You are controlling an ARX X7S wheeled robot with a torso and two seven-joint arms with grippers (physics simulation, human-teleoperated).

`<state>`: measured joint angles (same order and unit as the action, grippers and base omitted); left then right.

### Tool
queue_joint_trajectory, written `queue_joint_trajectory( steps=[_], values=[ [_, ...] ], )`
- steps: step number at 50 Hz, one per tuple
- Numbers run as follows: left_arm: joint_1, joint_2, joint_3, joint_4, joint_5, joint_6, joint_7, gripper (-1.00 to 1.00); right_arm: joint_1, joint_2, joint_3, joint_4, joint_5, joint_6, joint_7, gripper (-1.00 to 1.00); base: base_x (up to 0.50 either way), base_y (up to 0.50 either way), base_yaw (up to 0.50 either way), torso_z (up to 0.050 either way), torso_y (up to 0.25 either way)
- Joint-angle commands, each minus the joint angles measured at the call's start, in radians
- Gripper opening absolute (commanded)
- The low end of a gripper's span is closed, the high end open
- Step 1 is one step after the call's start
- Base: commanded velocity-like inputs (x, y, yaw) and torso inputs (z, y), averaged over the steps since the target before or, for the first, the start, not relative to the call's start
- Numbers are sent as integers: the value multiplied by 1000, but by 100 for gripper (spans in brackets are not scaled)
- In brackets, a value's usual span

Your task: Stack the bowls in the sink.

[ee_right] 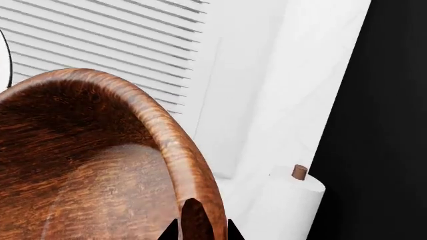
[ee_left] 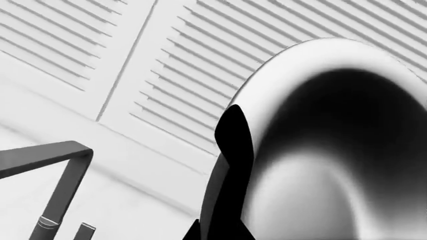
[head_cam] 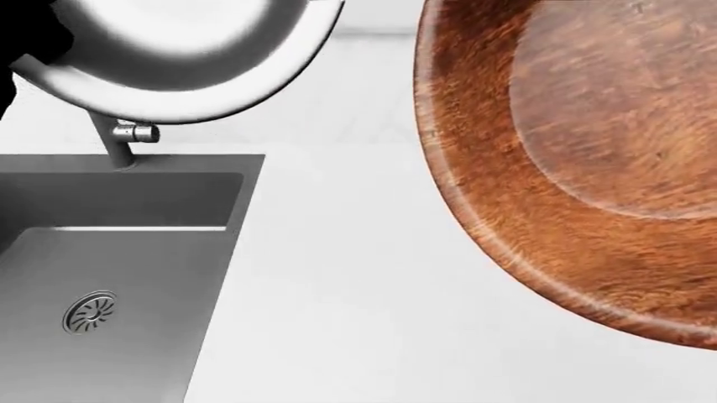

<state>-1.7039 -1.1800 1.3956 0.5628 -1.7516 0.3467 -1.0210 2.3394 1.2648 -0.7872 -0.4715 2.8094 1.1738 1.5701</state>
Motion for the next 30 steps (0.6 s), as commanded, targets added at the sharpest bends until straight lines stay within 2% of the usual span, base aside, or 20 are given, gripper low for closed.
queue_joint_trajectory(
  steps=[1,11,15,16,17,19,30],
  values=[
    [-35,-56,-50,-7,-6,19,10,-100,17,-1,36,2,-4,25,1,-100,0,0,0,0,0],
    [-68,-117,-93,14,-53,26,29,-100,17,15,52,13,-9,45,1,-100,0,0,0,0,1],
    [-67,-122,-97,15,-52,29,31,-100,17,8,67,12,-7,38,1,-100,0,0,0,0,0],
    [-65,-120,-96,15,-52,29,32,-100,17,17,21,12,-13,105,1,-100,0,0,0,0,0],
    [-65,-120,-97,15,-50,29,32,-100,17,16,30,11,-12,88,1,-100,0,0,0,0,0],
    [-63,-119,-97,17,-47,28,31,-100,17,10,15,11,-14,126,1,-100,0,377,0,0,0],
    [-59,-127,-105,36,-46,31,38,-100,17,6,24,11,-14,98,1,-100,0,500,0,1,1]
  ],
)
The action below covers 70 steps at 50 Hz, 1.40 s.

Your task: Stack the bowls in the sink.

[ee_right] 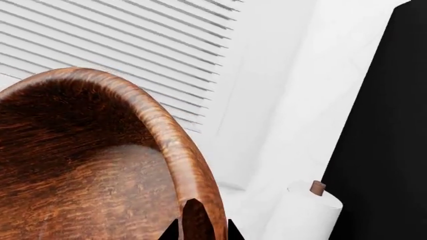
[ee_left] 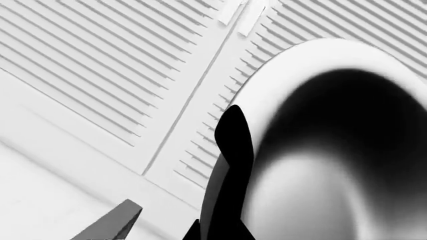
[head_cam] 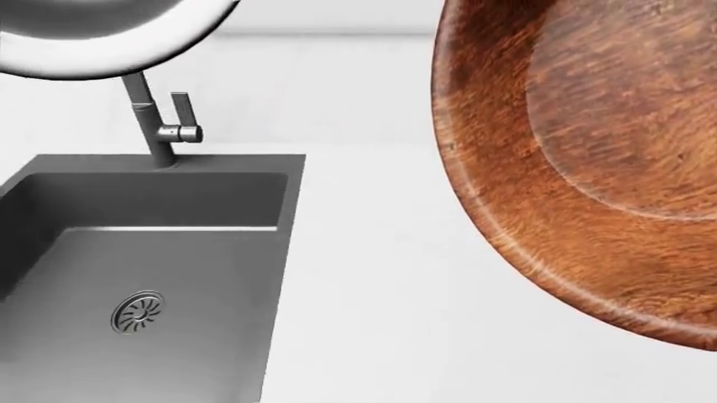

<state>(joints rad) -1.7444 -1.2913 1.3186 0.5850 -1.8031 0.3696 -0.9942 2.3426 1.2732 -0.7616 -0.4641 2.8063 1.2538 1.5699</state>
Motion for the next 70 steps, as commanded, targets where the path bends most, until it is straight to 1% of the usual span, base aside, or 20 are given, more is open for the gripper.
queue_joint_trajectory(
  steps=[1,45,47,48,50,57,60,61,64,70],
  values=[
    [-18,-16,-29,14,5,9,12,-100,14,-2,-2,3,-11,18,1,-100,0,500,0,0,0],
    [2,-12,-46,15,5,-1,17,-100,14,-5,10,0,-4,4,1,-100,0,500,0,0,1],
    [3,-12,-47,16,5,-1,18,-100,14,-6,19,0,-5,-5,1,-100,0,500,0,0,0],
    [3,-11,-47,16,5,-1,18,-100,14,-24,63,8,-20,-28,1,-100,0,500,0,0,10],
    [4,-11,-48,15,5,-1,18,-100,14,-20,44,6,-10,-25,1,-100,0,0,0,0,0],
    [7,-10,-50,14,5,-2,18,-100,14,-28,54,4,-5,-44,1,-100,0,0,0,1,0],
    [8,-11,-53,16,4,-2,18,-100,14,-25,39,2,-6,-15,1,-100,0,0,0,0,0],
    [8,-11,-53,16,4,-3,19,-100,14,-25,23,4,-12,21,1,-100,-43,500,0,0,0],
    [9,-10,-54,15,5,-4,19,-100,14,-27,43,4,-14,-10,1,-100,-42,500,0,0,3],
    [10,-8,-56,13,2,-8,18,-100,14,-33,40,3,-5,-31,1,-100,0,0,0,0,0]
  ],
)
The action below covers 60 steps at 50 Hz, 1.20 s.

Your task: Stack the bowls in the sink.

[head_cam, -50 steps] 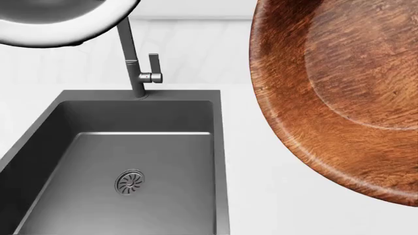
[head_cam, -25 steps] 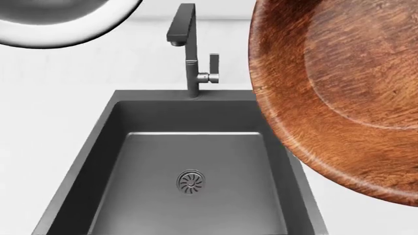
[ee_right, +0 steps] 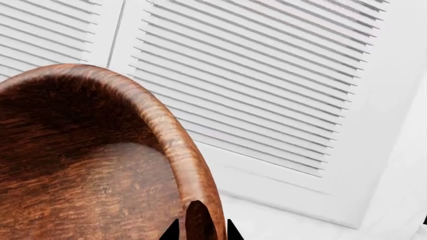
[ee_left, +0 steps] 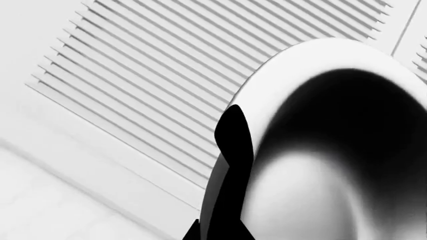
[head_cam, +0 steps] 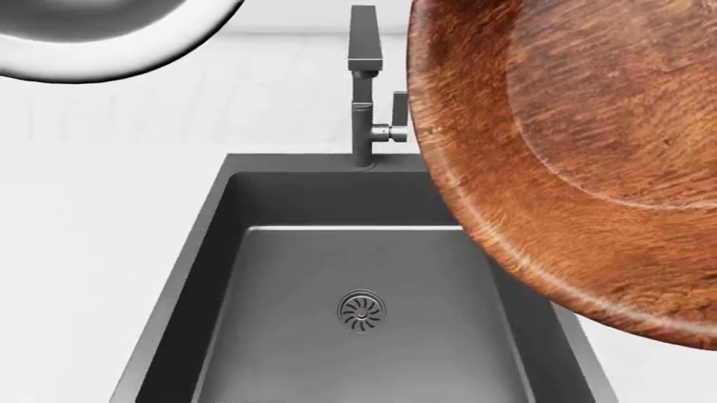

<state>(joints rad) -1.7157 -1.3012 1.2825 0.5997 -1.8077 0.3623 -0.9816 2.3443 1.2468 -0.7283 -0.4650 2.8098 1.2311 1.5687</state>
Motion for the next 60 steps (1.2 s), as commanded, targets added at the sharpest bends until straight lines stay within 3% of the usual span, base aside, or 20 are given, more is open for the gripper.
queue_joint_trajectory(
  steps=[1,8,17,25,32,37,55,60],
  values=[
    [-18,2,-21,-2,6,-1,5,-100,12,-7,6,4,-6,-10,2,-100,0,0,0,0,0],
    [-15,-1,-25,0,5,1,6,-100,12,4,-12,0,-11,38,2,-100,-17,143,0,0,1],
    [-10,-2,-29,-1,5,1,6,-100,12,11,-35,-7,3,-21,2,-100,-12,109,0,1,0],
    [-10,0,-34,-15,-5,-2,9,-100,12,128,-143,-11,-93,-28,2,-100,0,0,0,0,1],
    [-10,1,-38,-21,-8,-6,4,-100,12,281,-389,-1,-148,-15,2,-100,0,0,0,0,0],
    [-9,1,-41,-23,-10,-6,3,-100,12,267,-357,-22,-126,-67,2,-100,0,0,0,0,2],
    [0,7,-46,-36,-15,-8,3,-100,12,245,-525,-126,-42,-366,2,-100,0,0,0,1,1],
    [1,5,-50,-34,-16,-9,2,-100,12,141,-555,-51,-57,-370,2,-100,0,0,0,0,0]
  ],
)
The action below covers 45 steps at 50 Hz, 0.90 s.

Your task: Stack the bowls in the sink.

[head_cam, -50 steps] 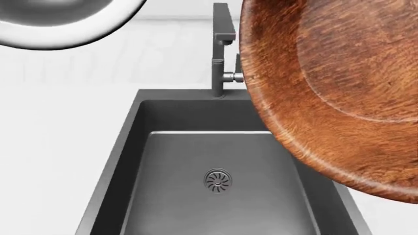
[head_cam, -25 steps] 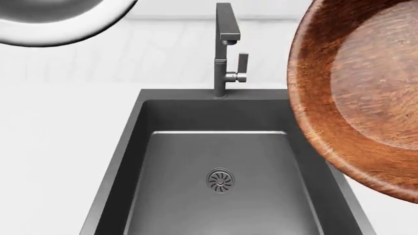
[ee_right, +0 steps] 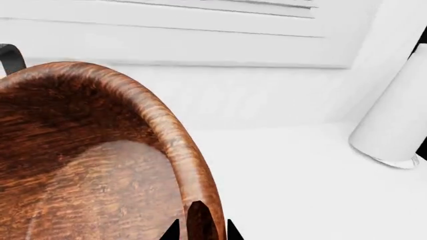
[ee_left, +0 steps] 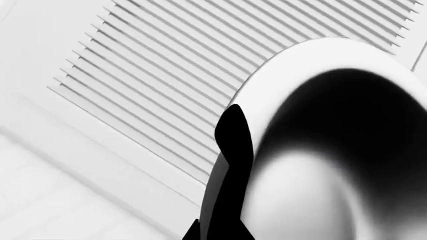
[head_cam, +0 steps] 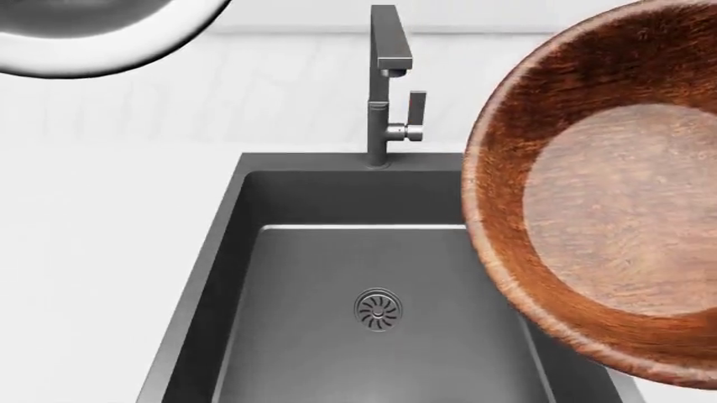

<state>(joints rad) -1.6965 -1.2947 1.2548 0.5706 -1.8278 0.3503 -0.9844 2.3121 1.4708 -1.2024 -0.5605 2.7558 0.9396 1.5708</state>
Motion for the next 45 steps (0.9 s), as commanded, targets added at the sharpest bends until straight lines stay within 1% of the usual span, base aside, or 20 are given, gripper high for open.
queue_joint_trajectory(
  steps=[1,6,13,18,30,39,45],
  values=[
    [-18,-2,-23,-6,3,4,6,-100,44,-94,-87,58,-6,-77,0,-100,0,0,0,0,0],
    [-18,-6,-28,-3,0,5,5,-100,44,-152,-129,98,-11,-101,0,-100,0,0,0,0,2],
    [-16,-7,-32,-1,0,5,4,-100,44,-254,-223,158,8,-111,0,-100,0,0,0,0,0],
    [-15,-6,-34,-3,-1,3,4,-100,35,-327,-258,197,16,-108,-6,-100,0,0,0,0,2],
    [-12,-6,-41,-6,-4,2,6,-100,-67,-429,-282,289,-71,-93,-99,-100,0,0,0,1,1],
    [-7,-5,-44,-8,-6,0,8,-100,-184,-491,-286,311,-160,-155,-209,-100,0,0,0,0,0],
    [-6,-1,-48,-12,-21,-3,12,-100,-224,-534,-286,339,-194,-174,-252,-100,0,0,0,0,2]
  ],
)
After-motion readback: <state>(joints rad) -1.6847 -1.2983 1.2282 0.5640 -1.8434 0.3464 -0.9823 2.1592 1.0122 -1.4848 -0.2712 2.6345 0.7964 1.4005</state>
